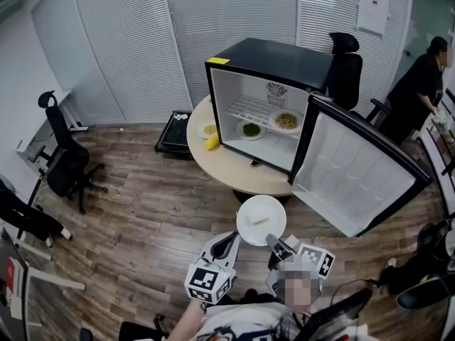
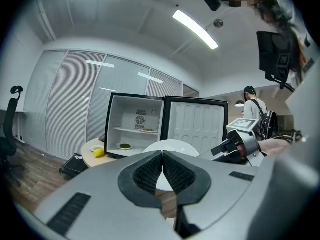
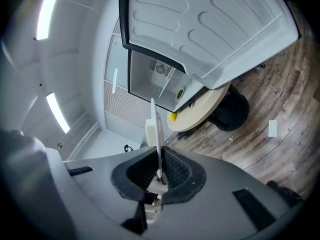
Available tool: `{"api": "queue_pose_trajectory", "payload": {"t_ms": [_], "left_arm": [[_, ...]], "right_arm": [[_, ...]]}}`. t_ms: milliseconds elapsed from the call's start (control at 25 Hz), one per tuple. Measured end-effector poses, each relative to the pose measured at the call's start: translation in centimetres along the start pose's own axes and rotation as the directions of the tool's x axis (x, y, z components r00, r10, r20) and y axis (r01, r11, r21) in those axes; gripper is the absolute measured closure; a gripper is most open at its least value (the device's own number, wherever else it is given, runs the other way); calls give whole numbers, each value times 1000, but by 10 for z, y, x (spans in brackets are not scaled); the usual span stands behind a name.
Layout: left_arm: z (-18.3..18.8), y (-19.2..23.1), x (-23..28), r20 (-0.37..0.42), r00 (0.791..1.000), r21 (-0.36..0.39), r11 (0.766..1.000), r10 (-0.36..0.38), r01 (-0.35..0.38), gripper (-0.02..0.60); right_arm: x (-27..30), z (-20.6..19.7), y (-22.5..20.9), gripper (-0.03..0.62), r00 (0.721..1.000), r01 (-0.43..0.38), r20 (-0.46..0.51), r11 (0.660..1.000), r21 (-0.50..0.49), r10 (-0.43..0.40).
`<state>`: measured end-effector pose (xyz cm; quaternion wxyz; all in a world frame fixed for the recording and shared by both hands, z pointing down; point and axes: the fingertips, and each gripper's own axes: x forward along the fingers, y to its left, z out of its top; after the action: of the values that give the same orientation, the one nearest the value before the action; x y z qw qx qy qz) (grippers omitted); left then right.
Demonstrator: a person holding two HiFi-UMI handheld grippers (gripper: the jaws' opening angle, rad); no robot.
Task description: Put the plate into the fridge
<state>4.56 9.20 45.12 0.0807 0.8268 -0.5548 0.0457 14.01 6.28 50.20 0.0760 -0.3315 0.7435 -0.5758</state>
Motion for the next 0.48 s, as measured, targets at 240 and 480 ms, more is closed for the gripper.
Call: {"api": "queue_pose_trajectory", "payload": {"t_ms": [240,480], "left_arm": [[-6,-2,1,-16,1000,0,1000,25,-25,568],[-6,2,11,-27,999,12,999,36,-36,568]], "right_arm": [[0,4,-8,568,1000,-3,-15,1000,13,3],[9,7,-13,568,999,-13,-33,1000,18,13]]}}
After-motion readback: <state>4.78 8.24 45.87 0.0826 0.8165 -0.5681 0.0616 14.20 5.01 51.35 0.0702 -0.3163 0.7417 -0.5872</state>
